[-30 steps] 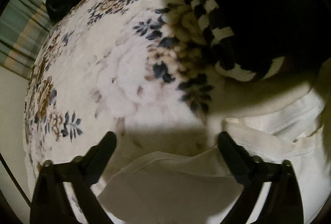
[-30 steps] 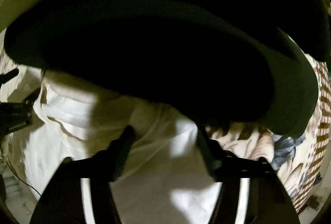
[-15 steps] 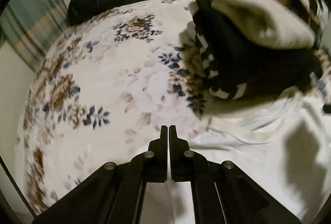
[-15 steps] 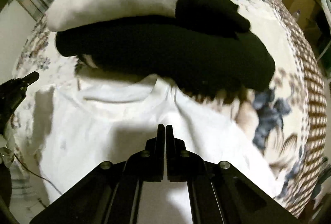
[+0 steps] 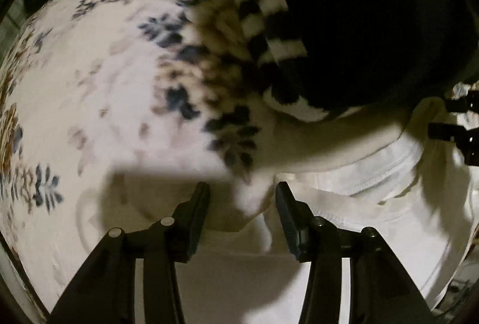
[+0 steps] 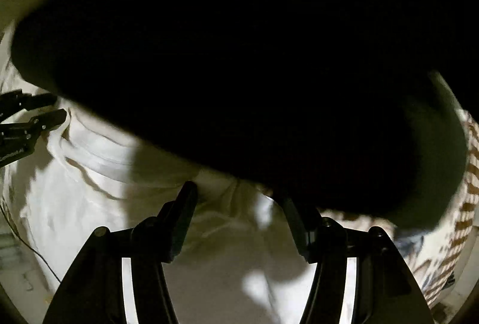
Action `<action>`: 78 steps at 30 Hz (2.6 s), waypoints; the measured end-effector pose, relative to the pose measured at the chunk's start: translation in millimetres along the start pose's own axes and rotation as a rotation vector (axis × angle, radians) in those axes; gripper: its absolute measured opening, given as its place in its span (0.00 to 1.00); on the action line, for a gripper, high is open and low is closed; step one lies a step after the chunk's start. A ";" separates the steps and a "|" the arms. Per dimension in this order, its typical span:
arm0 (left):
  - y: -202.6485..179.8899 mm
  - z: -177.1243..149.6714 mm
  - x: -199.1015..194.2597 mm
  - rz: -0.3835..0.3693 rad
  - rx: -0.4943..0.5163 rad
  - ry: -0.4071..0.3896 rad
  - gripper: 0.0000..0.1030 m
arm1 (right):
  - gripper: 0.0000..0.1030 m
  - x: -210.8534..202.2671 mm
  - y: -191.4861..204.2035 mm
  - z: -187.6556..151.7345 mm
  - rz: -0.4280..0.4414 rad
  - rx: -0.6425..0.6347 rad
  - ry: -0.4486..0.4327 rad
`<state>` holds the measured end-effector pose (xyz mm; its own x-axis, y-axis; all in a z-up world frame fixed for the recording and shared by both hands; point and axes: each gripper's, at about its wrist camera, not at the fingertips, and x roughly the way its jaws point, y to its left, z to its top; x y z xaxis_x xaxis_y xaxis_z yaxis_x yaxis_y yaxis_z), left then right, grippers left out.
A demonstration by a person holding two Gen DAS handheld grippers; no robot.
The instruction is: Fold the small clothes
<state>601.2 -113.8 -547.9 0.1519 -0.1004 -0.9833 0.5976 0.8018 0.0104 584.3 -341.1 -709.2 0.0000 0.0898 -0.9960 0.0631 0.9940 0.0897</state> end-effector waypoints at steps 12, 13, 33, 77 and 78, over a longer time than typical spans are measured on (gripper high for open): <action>-8.7 -29.3 -33.3 -0.025 0.004 -0.142 0.00 | 0.09 -50.6 -4.5 -51.8 0.060 0.012 -0.133; -6.3 -34.7 -43.8 -0.036 -0.017 -0.160 0.00 | 0.09 -61.9 -6.9 -63.3 0.072 0.024 -0.148; -12.5 -55.6 -75.2 -0.436 -0.670 0.052 0.59 | 0.09 -57.9 14.3 -201.6 0.160 0.132 0.008; -27.6 -293.5 -110.3 -0.219 -0.942 0.065 0.41 | 0.51 -102.0 -76.0 -381.2 0.442 0.733 0.042; -25.3 -288.7 -103.0 -0.197 -0.939 0.074 0.41 | 0.51 -97.4 -80.9 -382.6 0.451 0.780 0.043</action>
<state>343.2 46.3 -499.4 0.0465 -0.2721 -0.9612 -0.2724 0.9223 -0.2743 197.3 -406.2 -617.3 0.1522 0.4786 -0.8648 0.7256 0.5400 0.4265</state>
